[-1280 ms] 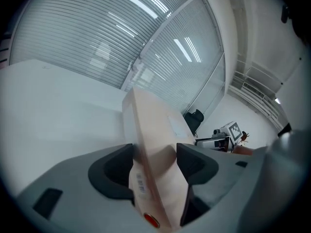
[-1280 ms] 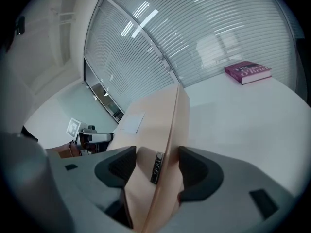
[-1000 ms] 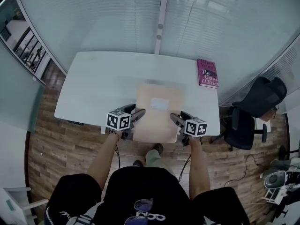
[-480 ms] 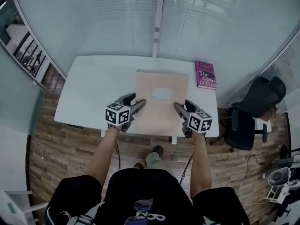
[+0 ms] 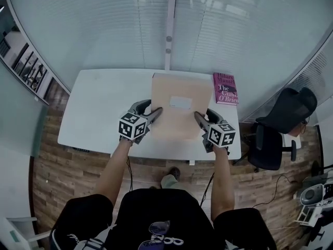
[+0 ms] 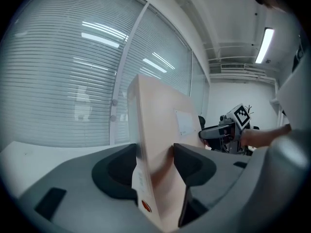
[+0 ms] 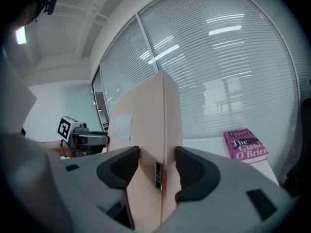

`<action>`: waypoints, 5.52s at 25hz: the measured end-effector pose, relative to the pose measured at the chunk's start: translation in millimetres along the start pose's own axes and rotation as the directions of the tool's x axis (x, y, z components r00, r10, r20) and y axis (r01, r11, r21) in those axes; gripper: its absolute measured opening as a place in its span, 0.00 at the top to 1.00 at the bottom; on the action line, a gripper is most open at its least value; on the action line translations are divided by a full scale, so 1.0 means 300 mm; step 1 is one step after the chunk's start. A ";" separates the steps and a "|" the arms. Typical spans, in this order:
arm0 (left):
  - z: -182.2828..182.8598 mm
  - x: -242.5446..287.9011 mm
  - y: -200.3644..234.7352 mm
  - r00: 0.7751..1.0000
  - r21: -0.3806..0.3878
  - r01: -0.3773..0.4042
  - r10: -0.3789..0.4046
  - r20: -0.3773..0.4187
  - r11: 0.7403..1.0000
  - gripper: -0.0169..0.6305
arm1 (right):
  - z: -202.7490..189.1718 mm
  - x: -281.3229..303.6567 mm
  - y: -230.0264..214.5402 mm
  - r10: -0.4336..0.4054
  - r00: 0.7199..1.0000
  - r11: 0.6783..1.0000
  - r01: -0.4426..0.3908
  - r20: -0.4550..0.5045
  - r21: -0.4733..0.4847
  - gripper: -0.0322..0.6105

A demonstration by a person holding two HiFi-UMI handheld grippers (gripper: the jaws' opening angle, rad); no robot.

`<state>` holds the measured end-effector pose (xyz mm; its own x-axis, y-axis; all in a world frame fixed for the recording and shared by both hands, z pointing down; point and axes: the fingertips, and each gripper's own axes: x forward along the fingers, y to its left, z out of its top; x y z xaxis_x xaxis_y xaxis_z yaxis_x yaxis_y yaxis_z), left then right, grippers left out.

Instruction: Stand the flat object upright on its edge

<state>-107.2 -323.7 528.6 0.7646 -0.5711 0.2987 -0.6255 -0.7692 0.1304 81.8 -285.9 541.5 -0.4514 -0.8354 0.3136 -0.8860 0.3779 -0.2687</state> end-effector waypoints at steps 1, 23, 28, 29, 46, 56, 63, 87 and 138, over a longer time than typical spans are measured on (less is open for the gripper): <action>0.009 0.019 0.008 1.000 0.009 -0.001 0.001 0.000 1.000 0.58 | 0.010 0.009 -0.016 -0.005 1.000 1.000 0.005 0.000 -0.004 0.55; 0.137 0.280 0.024 1.000 0.053 -0.017 0.017 0.004 0.998 0.58 | 0.150 0.067 -0.265 -0.016 1.000 0.999 0.016 0.004 -0.039 0.56; 0.156 0.302 0.006 0.999 0.054 -0.029 0.028 0.017 0.998 0.58 | 0.176 0.053 -0.291 -0.013 1.000 0.998 0.013 0.006 -0.060 0.56; 0.159 0.305 0.005 0.999 0.053 -0.031 0.030 0.019 0.998 0.58 | 0.180 0.053 -0.295 -0.013 1.000 0.998 0.014 0.008 -0.062 0.56; 0.183 0.366 0.012 0.999 0.083 -0.033 0.030 0.033 0.996 0.58 | 0.199 0.067 -0.351 -0.032 0.999 0.998 0.033 0.023 -0.057 0.56; 0.197 0.453 0.062 0.999 0.084 -0.027 0.025 0.025 0.996 0.58 | 0.216 0.134 -0.425 -0.040 0.999 0.998 0.041 0.023 -0.043 0.56; 0.209 0.518 0.095 0.999 0.076 -0.030 0.028 0.019 0.997 0.58 | 0.238 0.178 -0.481 -0.046 0.999 0.998 0.047 0.019 -0.041 0.56; 0.321 0.799 0.286 0.999 0.098 -0.036 0.035 0.012 0.995 0.58 | 0.383 0.408 -0.703 -0.086 0.996 0.995 0.087 0.023 -0.048 0.56; 0.327 1.128 0.461 0.997 0.123 -0.077 0.078 -0.009 0.989 0.59 | 0.419 0.664 -0.995 -0.192 0.981 0.979 0.192 0.010 -0.073 0.57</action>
<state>80.2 -651.3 554.9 0.7117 -0.6270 0.3167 -0.6585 -0.7525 -0.0100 269.6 -615.3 569.6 -0.2716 -0.8963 0.3505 -0.9616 0.2381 -0.1362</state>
